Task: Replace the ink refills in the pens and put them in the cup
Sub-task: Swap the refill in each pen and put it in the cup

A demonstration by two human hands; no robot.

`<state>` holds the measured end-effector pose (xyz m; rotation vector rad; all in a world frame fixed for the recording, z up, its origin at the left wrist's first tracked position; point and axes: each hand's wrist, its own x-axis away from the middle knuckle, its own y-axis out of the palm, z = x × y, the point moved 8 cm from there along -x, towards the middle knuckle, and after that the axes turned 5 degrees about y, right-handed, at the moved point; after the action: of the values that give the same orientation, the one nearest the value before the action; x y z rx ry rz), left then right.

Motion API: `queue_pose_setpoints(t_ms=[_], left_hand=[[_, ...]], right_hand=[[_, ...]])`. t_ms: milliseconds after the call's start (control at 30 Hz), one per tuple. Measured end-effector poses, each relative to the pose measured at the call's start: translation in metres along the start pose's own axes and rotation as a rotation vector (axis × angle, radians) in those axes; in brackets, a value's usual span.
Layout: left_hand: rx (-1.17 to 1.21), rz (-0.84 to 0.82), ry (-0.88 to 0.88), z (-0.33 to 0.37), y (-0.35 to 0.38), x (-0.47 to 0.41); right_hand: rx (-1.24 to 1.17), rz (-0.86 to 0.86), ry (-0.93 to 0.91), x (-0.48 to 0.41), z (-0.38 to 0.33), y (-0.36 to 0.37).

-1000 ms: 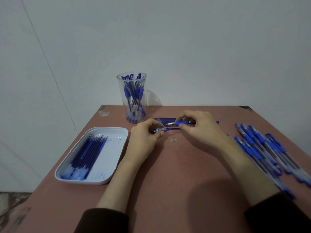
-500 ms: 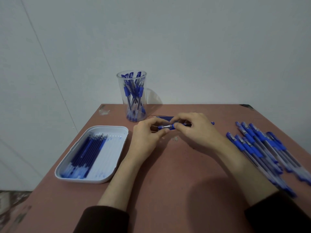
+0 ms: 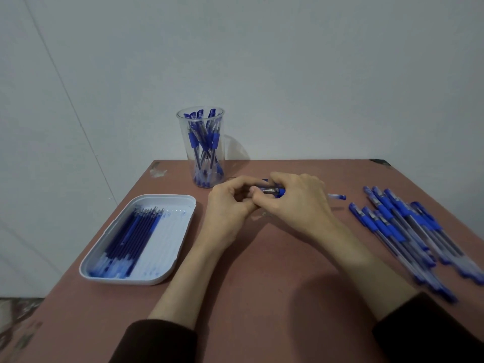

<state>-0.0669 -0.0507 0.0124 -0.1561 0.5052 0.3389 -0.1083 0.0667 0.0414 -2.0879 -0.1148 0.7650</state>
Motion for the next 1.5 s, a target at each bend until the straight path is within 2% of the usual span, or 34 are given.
queue_pose_setpoints(t_ms=[267, 433, 567, 767, 900, 1000, 1167, 1267, 1500], left_hand=[[0.039, -0.014, 0.008, -0.001, 0.001, 0.0], [-0.029, 0.02, -0.019, -0.006, 0.0, 0.001], [-0.117, 0.177, -0.072, -0.018, -0.017, -0.002], [-0.041, 0.445, -0.158, -0.027, -0.043, 0.001], [-0.085, 0.487, -0.176, -0.028, -0.049, 0.003], [-0.071, 0.426, -0.169, -0.029, -0.046, 0.001], [0.015, 0.278, -0.227, -0.034, -0.033, -0.005], [0.037, 0.256, -0.273, -0.038, -0.03, -0.006], [0.073, 0.263, -0.292, -0.036, -0.031, -0.005]], right_hand=[[0.006, 0.029, -0.029, 0.001, 0.0, 0.004], [-0.022, -0.044, -0.008, -0.001, 0.004, 0.012], [-0.157, -0.073, -0.047, -0.013, 0.005, 0.014], [-0.454, 0.142, -0.035, -0.072, -0.027, -0.03], [-0.745, 0.343, -0.109, -0.112, -0.066, -0.071], [-0.843, 0.356, -0.146, -0.133, -0.088, -0.07], [-0.63, 0.193, -0.122, -0.159, -0.105, -0.021], [-0.47, 0.116, -0.139, -0.162, -0.107, -0.003], [-0.26, -0.042, -0.179, -0.16, -0.11, 0.022]])
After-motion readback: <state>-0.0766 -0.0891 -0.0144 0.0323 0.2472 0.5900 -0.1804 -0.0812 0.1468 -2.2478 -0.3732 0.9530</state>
